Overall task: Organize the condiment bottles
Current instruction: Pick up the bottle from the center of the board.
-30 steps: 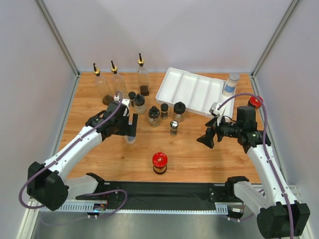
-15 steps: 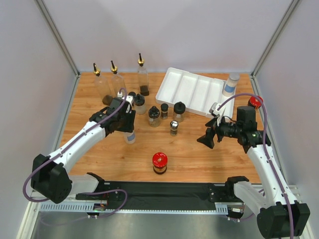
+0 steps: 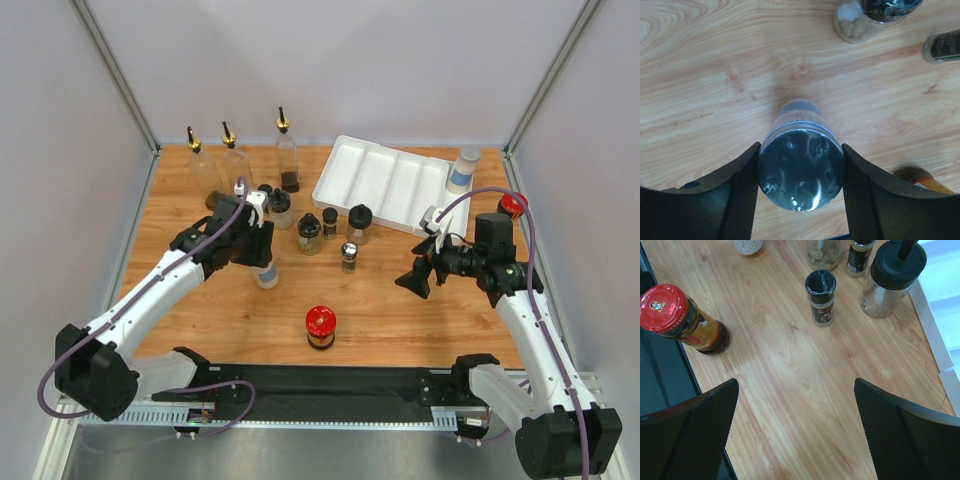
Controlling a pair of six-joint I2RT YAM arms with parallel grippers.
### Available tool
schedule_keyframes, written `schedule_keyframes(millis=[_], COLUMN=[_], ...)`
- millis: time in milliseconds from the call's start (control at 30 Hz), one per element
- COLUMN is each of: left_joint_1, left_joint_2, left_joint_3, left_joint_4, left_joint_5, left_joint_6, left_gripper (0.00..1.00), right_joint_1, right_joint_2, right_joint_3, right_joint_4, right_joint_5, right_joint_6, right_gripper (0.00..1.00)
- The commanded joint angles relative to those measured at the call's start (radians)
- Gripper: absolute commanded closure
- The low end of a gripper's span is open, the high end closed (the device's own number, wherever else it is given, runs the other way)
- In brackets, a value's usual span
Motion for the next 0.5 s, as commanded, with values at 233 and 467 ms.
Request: schedule_keyframes(millis=[233,467], left_joint_1=[-0.032,-0.072], left_joint_2=[-0.114,-0.140], left_joint_3=[0.063,0.101], left_joint_4=[-0.006,-0.029], left_joint_5=[0.141,0.190], left_joint_6=[-0.005,-0.036], left_gripper=[1.00,1.00], right_joint_1=[-0.003,-0.003], right_joint_2=[-0.008,-0.008], right_joint_3=[0.018,0.017], right_joint_4=[0.009,0.009], right_joint_5=[-0.016,-0.025], right_joint_6=[-0.030,-0.035], right_gripper=[0.00,0.00])
